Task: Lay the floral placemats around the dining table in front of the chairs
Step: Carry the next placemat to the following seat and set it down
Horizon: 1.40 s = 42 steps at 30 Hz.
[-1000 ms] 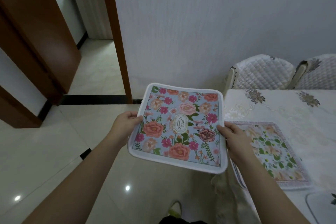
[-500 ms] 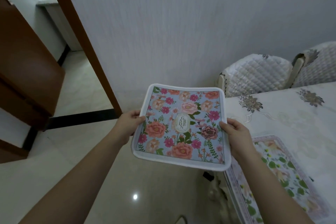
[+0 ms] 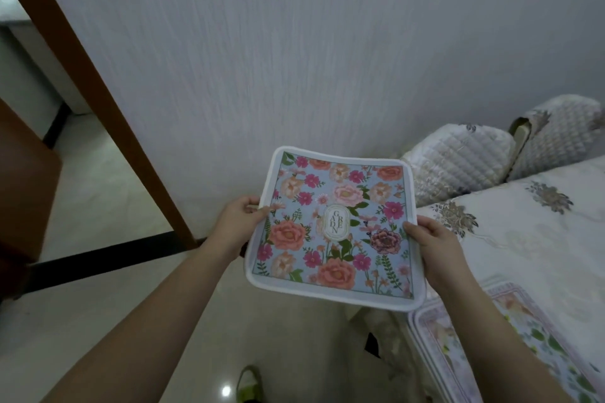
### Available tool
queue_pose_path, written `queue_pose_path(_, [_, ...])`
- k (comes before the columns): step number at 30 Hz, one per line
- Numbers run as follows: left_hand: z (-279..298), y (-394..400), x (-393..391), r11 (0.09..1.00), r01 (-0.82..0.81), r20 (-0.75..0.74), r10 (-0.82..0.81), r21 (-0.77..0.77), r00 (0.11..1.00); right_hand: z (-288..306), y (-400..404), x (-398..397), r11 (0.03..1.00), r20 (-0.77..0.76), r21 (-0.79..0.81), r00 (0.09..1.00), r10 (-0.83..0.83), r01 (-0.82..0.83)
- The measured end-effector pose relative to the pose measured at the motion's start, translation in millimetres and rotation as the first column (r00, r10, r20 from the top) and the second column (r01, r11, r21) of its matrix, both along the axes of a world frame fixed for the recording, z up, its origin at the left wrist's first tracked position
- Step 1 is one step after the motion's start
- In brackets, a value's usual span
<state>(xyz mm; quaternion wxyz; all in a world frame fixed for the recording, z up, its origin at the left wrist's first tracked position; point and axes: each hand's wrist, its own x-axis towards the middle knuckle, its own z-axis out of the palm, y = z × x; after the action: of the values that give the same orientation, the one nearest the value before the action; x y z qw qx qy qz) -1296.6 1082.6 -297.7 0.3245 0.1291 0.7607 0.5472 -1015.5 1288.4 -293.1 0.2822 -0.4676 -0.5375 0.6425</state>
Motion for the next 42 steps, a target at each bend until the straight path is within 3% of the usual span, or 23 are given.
queue_pose_path(8, [10, 32, -102, 0.990, 0.138, -0.020, -0.137, 0.029, 0.990, 8, 1, -74, 0.994, 0.002, 0.021, 0.995, -0.103, 0.103])
queue_pose_path(14, [11, 80, -134, 0.968, 0.237, -0.003, -0.238, 0.085, 0.971, 7, 10, -89, 0.971, 0.007, 0.005, 0.971, -0.240, 0.240])
queue_pose_path(29, [16, 300, -117, 0.839, 0.542, 0.034, -0.544, 0.050, 0.838, -4, 120, -41, 0.843, -0.055, -0.070, 0.842, -0.537, 0.533])
queue_pose_path(42, [22, 439, -90, 0.696, 0.715, 0.026, -0.718, 0.069, 0.696, 3, 176, -21, 0.707, -0.038, -0.055, 0.706, -0.707, 0.705])
